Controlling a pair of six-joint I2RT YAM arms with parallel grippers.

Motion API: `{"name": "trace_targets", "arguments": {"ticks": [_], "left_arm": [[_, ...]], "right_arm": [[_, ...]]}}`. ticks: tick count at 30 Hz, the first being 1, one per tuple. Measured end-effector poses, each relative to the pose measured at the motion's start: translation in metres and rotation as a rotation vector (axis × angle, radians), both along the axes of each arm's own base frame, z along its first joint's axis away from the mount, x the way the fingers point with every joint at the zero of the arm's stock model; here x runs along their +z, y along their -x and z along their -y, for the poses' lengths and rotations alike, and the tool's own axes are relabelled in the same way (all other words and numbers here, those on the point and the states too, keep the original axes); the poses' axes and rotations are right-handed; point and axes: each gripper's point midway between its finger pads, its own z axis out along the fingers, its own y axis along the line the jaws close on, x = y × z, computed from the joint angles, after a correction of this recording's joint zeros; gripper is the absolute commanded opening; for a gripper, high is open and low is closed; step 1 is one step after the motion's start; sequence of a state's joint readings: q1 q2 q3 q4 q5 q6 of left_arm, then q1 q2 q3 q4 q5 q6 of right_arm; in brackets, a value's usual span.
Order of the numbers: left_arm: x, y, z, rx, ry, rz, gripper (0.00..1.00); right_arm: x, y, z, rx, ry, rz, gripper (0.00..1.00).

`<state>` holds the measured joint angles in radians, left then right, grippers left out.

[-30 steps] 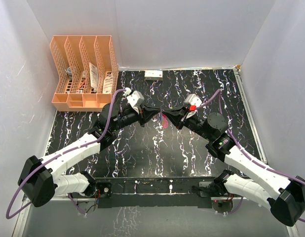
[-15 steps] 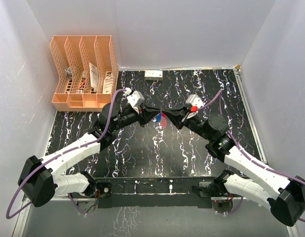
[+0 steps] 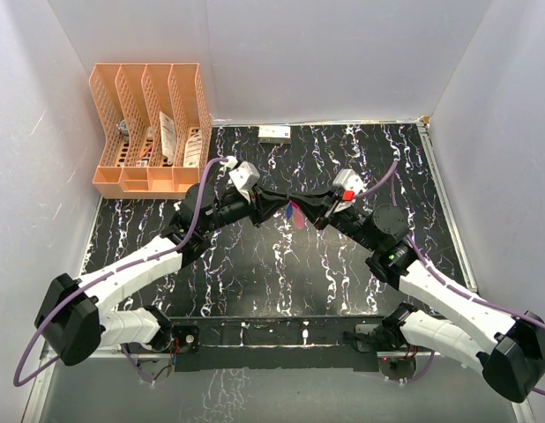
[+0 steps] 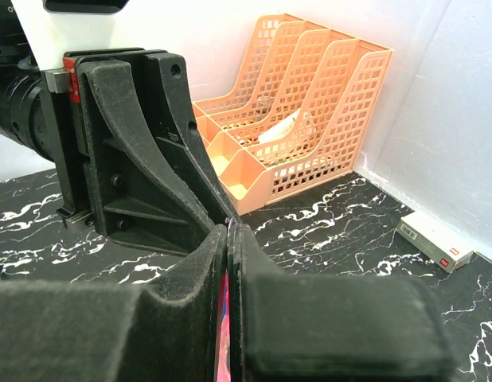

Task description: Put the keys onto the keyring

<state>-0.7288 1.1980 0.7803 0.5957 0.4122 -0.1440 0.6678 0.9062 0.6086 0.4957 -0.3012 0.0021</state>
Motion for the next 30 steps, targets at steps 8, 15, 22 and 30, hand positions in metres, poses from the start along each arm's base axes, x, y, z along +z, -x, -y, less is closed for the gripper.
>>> {"name": "trace_targets", "arguments": {"ticks": [8, 15, 22, 30], "left_arm": [[0.0, -0.013, -0.012, 0.115, -0.004, -0.025, 0.32], [0.018, -0.016, -0.039, 0.238, 0.034, 0.018, 0.33], [0.016, -0.008, -0.04, 0.206, 0.046, 0.046, 0.34], [0.016, 0.008, -0.026, 0.084, 0.075, 0.106, 0.41]], "right_arm": [[-0.003, -0.002, 0.001, -0.012, -0.005, 0.001, 0.0], [0.001, -0.003, 0.002, -0.019, -0.022, 0.02, 0.0], [0.001, -0.002, 0.003, -0.021, -0.028, 0.021, 0.0], [0.006, 0.0, 0.003, -0.013, -0.051, 0.019, 0.0]]}}
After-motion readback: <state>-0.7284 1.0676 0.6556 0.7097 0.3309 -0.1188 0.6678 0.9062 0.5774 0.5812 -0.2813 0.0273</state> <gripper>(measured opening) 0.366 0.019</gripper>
